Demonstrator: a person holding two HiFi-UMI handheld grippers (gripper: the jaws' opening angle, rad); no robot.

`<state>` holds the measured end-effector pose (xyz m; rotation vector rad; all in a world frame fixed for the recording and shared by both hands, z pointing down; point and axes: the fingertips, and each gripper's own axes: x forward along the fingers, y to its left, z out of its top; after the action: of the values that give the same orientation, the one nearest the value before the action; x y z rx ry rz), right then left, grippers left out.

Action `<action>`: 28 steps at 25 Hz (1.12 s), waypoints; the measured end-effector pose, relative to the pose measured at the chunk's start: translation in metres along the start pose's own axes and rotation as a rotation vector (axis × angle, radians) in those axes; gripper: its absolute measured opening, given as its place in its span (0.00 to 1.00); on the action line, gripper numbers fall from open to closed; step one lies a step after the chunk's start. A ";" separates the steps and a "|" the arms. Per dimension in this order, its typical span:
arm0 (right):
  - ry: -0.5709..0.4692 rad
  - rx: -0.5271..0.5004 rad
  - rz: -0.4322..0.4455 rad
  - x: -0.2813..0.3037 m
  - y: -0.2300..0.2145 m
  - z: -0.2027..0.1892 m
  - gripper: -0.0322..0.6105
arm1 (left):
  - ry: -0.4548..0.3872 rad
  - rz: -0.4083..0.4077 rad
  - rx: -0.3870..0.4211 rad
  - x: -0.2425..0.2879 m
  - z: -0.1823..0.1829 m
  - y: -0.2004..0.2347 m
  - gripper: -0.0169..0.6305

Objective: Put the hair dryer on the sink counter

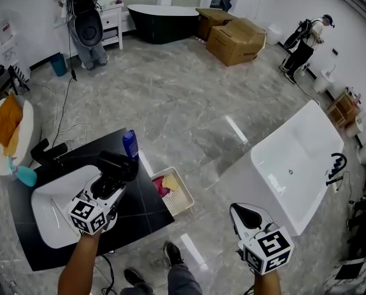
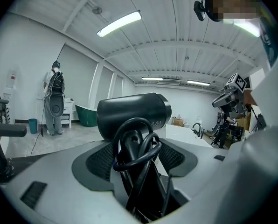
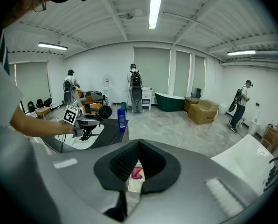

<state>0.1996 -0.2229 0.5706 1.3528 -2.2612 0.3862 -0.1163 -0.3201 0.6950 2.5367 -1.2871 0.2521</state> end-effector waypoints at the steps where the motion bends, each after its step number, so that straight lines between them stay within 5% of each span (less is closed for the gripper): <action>1: 0.004 0.002 0.001 0.002 -0.001 -0.002 0.06 | 0.015 -0.001 -0.003 0.004 -0.006 0.000 0.49; 15: 0.039 0.020 0.010 0.020 -0.011 -0.023 0.06 | 0.210 -0.026 0.024 0.045 -0.073 -0.004 0.49; 28: 0.056 0.034 0.019 0.028 -0.013 -0.027 0.06 | 0.354 -0.038 0.012 0.064 -0.095 -0.005 0.49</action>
<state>0.2071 -0.2372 0.6084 1.3220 -2.2321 0.4651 -0.0766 -0.3348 0.8015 2.3824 -1.1002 0.6681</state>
